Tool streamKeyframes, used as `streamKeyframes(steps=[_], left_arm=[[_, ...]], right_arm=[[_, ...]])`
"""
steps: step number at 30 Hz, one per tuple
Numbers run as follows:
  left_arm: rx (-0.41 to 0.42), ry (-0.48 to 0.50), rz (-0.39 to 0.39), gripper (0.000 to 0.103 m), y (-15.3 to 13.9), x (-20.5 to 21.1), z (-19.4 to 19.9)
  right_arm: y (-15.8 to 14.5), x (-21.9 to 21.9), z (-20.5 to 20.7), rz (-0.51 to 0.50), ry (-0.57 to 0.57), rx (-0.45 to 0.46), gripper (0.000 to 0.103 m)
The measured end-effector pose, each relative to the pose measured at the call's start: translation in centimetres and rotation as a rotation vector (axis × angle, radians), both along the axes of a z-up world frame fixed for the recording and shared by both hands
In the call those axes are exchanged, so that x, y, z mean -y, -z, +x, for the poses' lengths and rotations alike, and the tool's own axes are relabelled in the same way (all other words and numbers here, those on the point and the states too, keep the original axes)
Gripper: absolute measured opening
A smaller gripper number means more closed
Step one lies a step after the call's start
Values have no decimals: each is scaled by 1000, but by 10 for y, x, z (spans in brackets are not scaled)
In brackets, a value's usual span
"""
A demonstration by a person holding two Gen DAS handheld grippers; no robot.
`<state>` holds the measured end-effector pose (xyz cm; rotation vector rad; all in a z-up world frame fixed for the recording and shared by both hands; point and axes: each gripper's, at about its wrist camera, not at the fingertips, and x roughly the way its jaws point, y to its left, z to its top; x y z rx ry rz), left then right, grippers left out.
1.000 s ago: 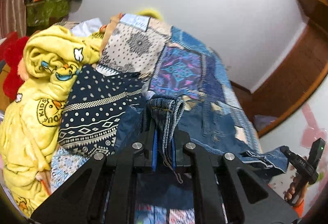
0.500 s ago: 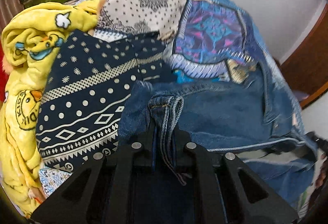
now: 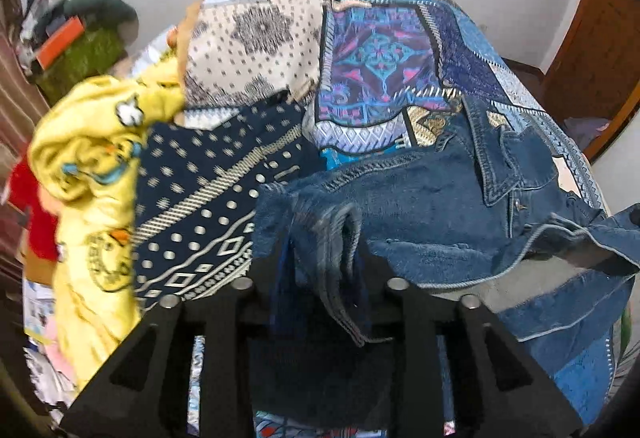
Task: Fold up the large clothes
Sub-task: 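Lift the hem with both tools and fold it toward the collar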
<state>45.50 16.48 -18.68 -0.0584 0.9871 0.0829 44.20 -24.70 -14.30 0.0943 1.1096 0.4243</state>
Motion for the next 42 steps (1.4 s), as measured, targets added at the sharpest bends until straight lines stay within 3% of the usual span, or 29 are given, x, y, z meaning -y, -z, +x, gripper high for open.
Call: streamKeyframes(steps=[1, 2, 4, 8, 10, 13, 16, 17, 19, 21, 26, 31, 36, 39, 42], left_arm=[[14, -5, 6, 50, -5, -1, -4], [28, -17, 11, 69, -12, -2, -7], [53, -33, 7, 78, -22, -5, -13], [42, -4, -40, 79, -31, -5, -28], [20, 24, -54, 81, -27, 0, -37], [-29, 68, -30, 85, -5, 15, -50], [-120, 93, 23, 85, 36, 30, -59], [-147, 89, 47, 85, 52, 33, -61], [-169, 78, 86, 86, 76, 36, -65], [-142, 45, 60, 89, 80, 31, -68], [-151, 10, 23, 92, 77, 23, -66], [-121, 47, 10, 92, 59, 35, -76], [-93, 115, -30, 92, 49, 58, -86], [-98, 156, -8, 92, 53, 75, -81], [-102, 178, 3, 92, 63, 83, -66]], right_arm=[[-2, -2, 0, -15, -2, -7, 15], [-2, -6, -2, -49, -6, -23, 15], [-2, -18, -5, -131, -21, -36, 16], [-10, -38, -20, -261, -57, 30, 17], [-14, -39, -25, -280, -62, 52, 17], [-21, -37, -26, -266, -58, 55, 17], [-26, -29, -24, -218, -42, 37, 18], [-28, -24, -24, -214, -25, 36, 21], [-38, -16, -27, -290, 36, 95, 47], [-53, 0, -32, -315, 95, 183, 64], [-70, 22, -57, -231, 88, 227, 77], [-44, 9, -80, -195, 24, 205, 81], [10, -24, -86, -137, -73, 85, 81], [42, -49, -76, -181, -124, 8, 81], [62, -69, -67, -216, -148, -6, 81]])
